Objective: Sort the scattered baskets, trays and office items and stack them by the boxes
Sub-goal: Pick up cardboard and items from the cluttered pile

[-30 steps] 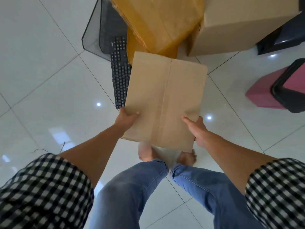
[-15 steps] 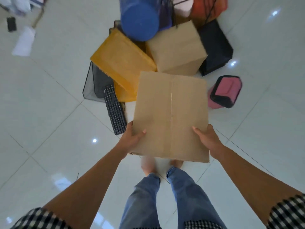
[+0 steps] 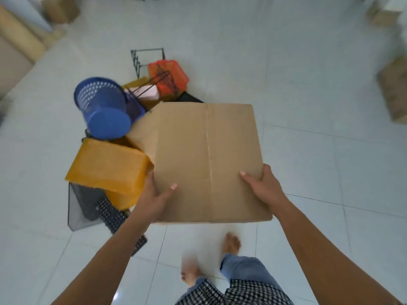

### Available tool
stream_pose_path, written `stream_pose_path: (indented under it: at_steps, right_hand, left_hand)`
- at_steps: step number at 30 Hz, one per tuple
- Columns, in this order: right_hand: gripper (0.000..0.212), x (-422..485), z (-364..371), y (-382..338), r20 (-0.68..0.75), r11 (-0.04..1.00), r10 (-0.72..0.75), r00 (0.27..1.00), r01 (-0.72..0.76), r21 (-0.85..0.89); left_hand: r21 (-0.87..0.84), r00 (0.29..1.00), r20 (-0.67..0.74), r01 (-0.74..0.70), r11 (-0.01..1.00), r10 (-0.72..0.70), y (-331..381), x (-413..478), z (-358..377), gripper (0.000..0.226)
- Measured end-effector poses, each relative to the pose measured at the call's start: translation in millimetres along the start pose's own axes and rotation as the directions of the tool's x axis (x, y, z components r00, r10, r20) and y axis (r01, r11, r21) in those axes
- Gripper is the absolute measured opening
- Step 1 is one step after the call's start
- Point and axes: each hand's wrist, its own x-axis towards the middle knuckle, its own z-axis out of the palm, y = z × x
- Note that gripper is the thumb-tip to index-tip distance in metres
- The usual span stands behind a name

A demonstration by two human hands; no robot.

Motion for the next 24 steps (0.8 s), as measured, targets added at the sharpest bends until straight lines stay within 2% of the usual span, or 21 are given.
stream_pose_path:
  at_steps: [6,12,15,19,24]
  right_hand:
    - [0.056,2,-91,22,-0.159,0.995,0.021,0.987,-0.005,0.098]
    - [0.054,21,-201,58,-0.289,0.984,0.077,0.954,-0.027,0.174]
    - [0.059,33,-261,77,-0.343,0.978,0.105,0.934,-0.035,0.205]
    - [0.056,47,-334,98,-0.420,0.976,0.136,0.897,-0.048,0.214]
    - [0.059,59,-410,118,-0.504,0.971,0.179,0.845,-0.070,0.228]
  left_hand:
    - [0.091,0.991,0.098,-0.099,0.991,0.090,68,-2,73,0.082]
    - [0.198,0.977,0.168,-0.161,0.967,0.129,130,12,187,0.080]
    - [0.172,0.959,0.218,-0.219,0.961,0.180,162,16,252,0.079]
    - [0.137,0.929,0.293,-0.273,0.952,0.225,201,21,336,0.066]
    - [0.150,0.889,0.386,-0.323,0.934,0.246,240,27,419,0.080]
